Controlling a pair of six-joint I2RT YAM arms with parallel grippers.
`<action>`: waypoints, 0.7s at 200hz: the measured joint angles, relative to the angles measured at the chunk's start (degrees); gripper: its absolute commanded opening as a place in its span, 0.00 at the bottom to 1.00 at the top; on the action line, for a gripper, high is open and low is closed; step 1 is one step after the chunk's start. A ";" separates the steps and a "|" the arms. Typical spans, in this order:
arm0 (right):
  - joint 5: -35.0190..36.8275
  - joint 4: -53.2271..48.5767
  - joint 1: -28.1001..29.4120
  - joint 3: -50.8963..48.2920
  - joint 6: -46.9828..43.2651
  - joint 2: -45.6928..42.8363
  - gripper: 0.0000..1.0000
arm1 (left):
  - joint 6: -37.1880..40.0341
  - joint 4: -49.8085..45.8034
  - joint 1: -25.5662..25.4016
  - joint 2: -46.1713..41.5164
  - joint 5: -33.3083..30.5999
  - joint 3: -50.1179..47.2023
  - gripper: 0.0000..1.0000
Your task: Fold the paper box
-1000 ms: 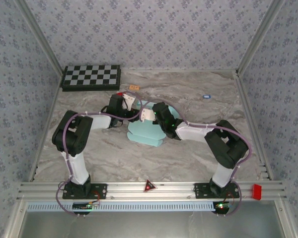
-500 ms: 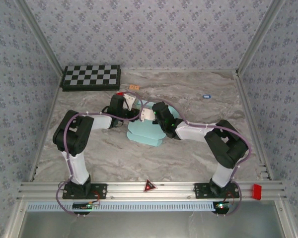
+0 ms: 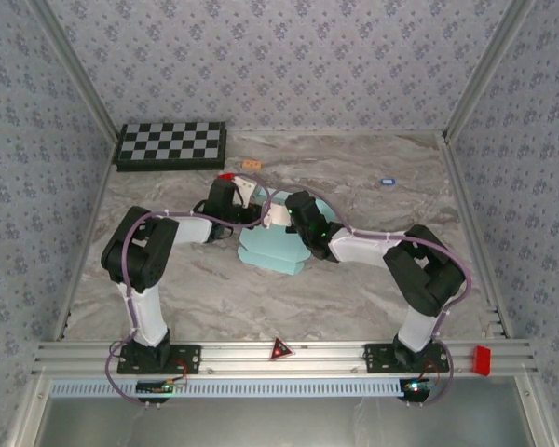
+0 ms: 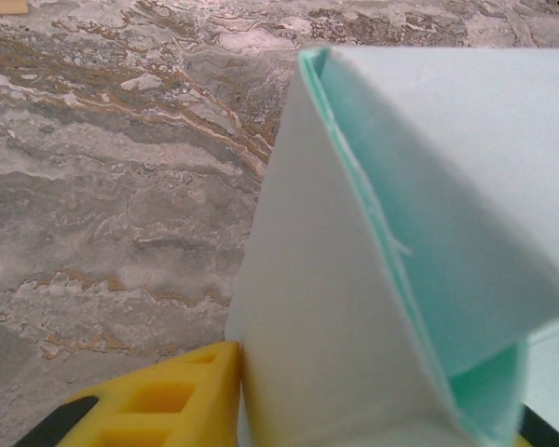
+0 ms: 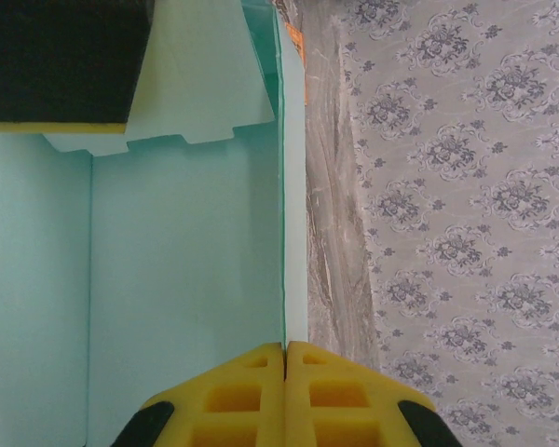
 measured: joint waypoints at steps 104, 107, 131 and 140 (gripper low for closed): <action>-0.39 -0.31 0.00 0.90 0.15 0.07 0.00 | 2.78 0.74 -0.76 0.24 -4.22 0.00 0.10; -0.39 -0.33 0.00 0.90 0.15 0.07 0.00 | 2.91 0.74 -0.81 0.24 -4.26 0.00 0.09; -0.39 -0.35 0.00 1.01 0.17 0.09 0.00 | 3.19 0.74 -1.01 0.24 -4.92 0.00 0.06; -0.39 -0.35 0.00 1.03 0.17 0.11 0.00 | 3.39 0.72 -1.14 0.24 -5.29 0.00 0.06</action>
